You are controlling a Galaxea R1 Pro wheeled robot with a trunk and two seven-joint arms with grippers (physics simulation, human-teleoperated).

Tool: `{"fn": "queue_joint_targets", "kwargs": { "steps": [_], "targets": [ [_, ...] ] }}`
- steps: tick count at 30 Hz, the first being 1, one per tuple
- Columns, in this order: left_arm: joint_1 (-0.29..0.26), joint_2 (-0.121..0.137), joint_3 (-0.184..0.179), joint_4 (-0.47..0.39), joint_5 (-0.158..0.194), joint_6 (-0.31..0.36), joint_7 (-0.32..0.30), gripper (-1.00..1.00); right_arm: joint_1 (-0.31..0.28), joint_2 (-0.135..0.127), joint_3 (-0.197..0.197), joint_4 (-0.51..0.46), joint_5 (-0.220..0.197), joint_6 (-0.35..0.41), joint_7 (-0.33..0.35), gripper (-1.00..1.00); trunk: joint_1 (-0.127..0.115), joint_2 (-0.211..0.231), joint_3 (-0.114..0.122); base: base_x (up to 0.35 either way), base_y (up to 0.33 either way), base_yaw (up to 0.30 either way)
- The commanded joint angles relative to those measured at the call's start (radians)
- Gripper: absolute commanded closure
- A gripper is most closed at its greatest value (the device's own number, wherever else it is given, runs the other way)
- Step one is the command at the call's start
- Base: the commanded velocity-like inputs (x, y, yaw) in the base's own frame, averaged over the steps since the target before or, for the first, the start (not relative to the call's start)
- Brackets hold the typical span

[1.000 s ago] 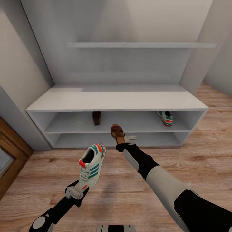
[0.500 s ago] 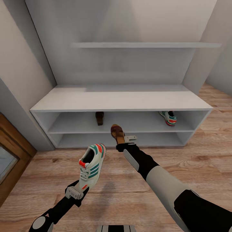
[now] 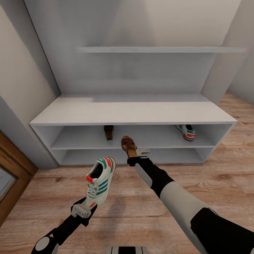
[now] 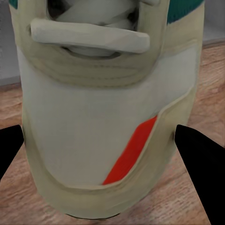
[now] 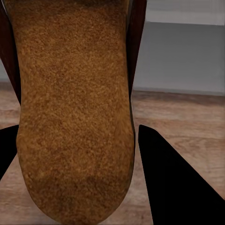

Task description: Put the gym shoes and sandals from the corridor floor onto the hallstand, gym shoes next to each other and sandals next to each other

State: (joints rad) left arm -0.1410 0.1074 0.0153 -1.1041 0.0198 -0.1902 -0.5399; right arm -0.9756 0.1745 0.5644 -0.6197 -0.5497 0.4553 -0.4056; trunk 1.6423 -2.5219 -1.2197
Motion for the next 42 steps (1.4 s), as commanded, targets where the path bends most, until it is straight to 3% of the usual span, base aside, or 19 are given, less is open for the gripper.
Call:
{"fn": "queue_joint_targets", "kwargs": {
  "steps": [1, 27, 42],
  "targets": [
    [0.0, 0.0, 0.0, 0.0, 0.0, 0.0, 0.0, 1.0, 0.0, 0.0, 0.0, 0.0, -0.003, -0.001, -0.001, 1.0, 0.0, 0.0, 0.0, 0.033, 0.0, 0.0],
    [0.001, 0.0, -0.003, 0.0, 0.0, 0.0, 0.0, 1.0, 0.0, 0.0, 0.0, 0.002, -0.003, 0.0, 0.0, 1.0, 0.0, 0.0, 0.0, 0.006, 0.076, 0.0],
    [0.0, 0.0, -0.003, 0.0, 0.0, 0.0, 0.0, 1.0, -0.014, 0.0, -0.004, 0.047, -0.003, 0.057, -0.018, 1.0, 0.0, 0.0, 0.0, 0.071, 0.002, 0.0]
  ]
}}
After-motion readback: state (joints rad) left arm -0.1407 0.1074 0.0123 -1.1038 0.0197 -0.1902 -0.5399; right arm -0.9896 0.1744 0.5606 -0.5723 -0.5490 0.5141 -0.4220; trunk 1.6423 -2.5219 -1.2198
